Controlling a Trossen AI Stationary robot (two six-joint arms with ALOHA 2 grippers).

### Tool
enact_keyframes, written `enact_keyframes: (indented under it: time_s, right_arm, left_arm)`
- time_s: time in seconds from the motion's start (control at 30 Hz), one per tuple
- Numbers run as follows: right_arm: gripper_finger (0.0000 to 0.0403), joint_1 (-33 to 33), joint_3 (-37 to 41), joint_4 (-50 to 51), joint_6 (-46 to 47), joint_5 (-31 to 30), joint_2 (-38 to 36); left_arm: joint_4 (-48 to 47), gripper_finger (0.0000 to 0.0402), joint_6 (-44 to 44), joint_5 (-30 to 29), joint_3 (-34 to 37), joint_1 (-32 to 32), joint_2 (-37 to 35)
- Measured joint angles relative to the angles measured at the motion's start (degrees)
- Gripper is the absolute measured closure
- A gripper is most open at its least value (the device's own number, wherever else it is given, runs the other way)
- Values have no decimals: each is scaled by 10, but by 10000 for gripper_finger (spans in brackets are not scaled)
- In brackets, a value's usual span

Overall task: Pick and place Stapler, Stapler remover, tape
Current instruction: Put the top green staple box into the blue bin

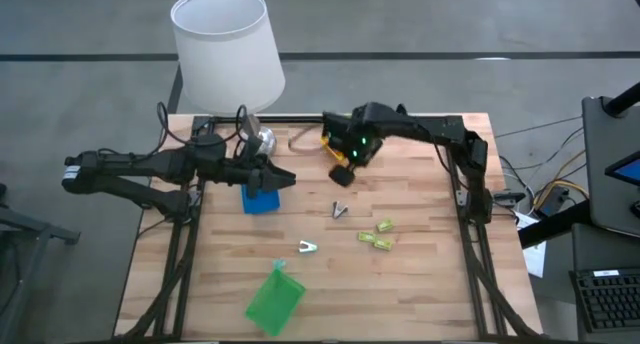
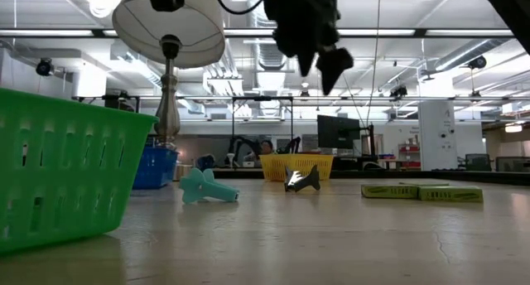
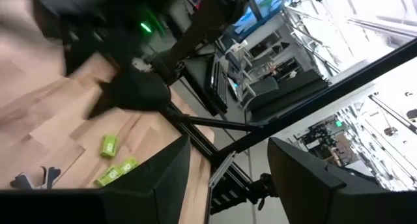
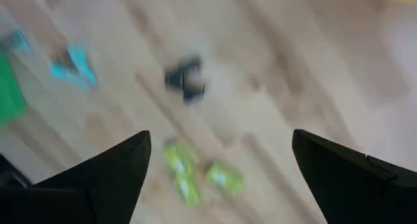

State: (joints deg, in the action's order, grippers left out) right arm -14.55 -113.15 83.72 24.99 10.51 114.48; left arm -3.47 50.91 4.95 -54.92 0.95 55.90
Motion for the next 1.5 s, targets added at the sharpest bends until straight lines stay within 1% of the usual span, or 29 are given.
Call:
enact_keyframes:
  time_s: [0.1,0.27,0.43,0.6,0.67,0.83,0.97,1.03,1.17,1.3,1.5]
  right_arm:
    - [35,24,13,34,23,-1,0]
    - [35,50,70,33,62,0,-12]
    - [35,63,158,21,95,2,-33]
    - [35,81,250,-6,110,32,-66]
    - [35,86,282,-22,86,32,-78]
    - [35,113,349,-72,-65,8,-106]
    - [35,133,393,-104,-174,-43,-113]
    - [35,142,415,-123,-218,-59,-113]
    - [35,155,467,-194,-260,-62,-113]
    - [35,154,507,-267,-266,-65,-113]
    - [36,155,548,-294,-268,-77,-116]
  left_arm:
    - [0,193,-1,-1,0,0,0]
    - [0,193,-1,-1,0,0,0]
    - [0,193,-1,2,0,0,0]
    - [0,193,-5,10,0,0,0]
    - [0,193,-13,11,0,0,0]
    - [0,193,-14,12,0,0,0]
    - [0,193,-14,12,0,0,0]
    - [0,193,-14,12,0,0,0]
    - [0,193,-12,16,0,-1,0]
    - [0,193,-9,16,0,-2,0]
    - [0,193,2,15,0,-3,0]
